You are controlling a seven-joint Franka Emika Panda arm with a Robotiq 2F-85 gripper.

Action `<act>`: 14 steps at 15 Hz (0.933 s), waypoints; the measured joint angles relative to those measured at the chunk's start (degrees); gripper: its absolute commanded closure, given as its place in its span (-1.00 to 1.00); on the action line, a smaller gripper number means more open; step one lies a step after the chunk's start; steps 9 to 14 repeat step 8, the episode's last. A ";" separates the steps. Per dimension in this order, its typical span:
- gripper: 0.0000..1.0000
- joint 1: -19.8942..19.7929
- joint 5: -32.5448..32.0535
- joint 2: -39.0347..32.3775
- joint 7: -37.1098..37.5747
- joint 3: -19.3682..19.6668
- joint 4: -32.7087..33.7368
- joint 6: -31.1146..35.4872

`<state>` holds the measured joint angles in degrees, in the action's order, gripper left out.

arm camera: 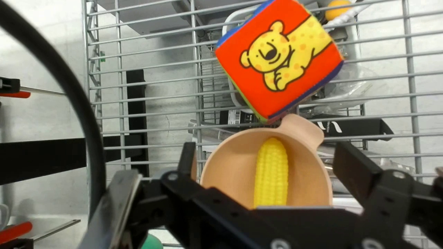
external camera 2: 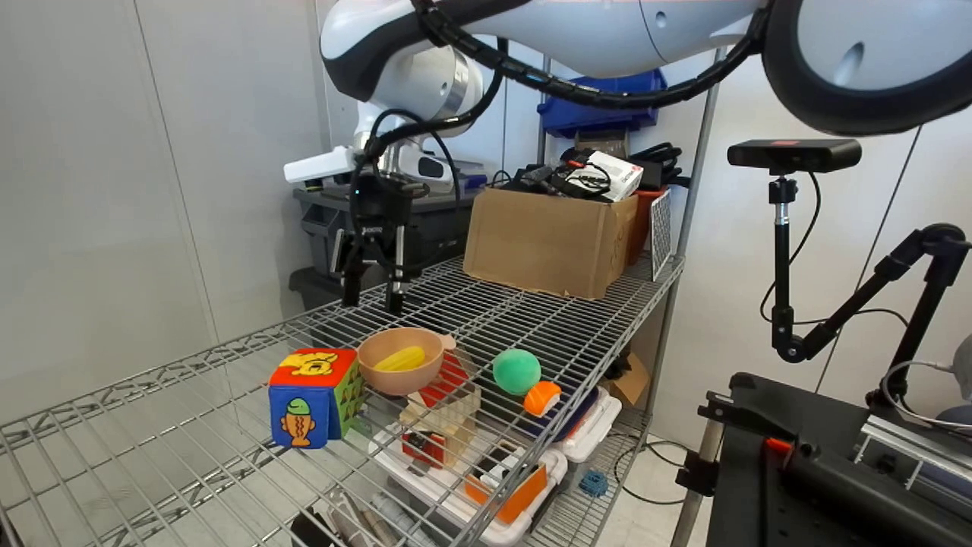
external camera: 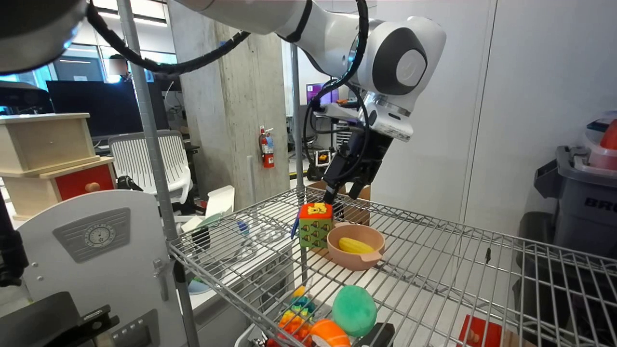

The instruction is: Put the maize cob inside the peach bowl

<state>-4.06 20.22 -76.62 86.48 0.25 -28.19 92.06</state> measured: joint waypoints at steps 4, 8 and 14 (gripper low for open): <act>-1.00 0.12 -0.28 0.09 -1.16 -1.16 0.65 -0.68; -1.00 -0.04 -0.28 0.01 -1.17 -1.06 0.30 -0.67; -1.00 -0.04 -0.28 0.01 -1.17 -1.06 0.30 -0.67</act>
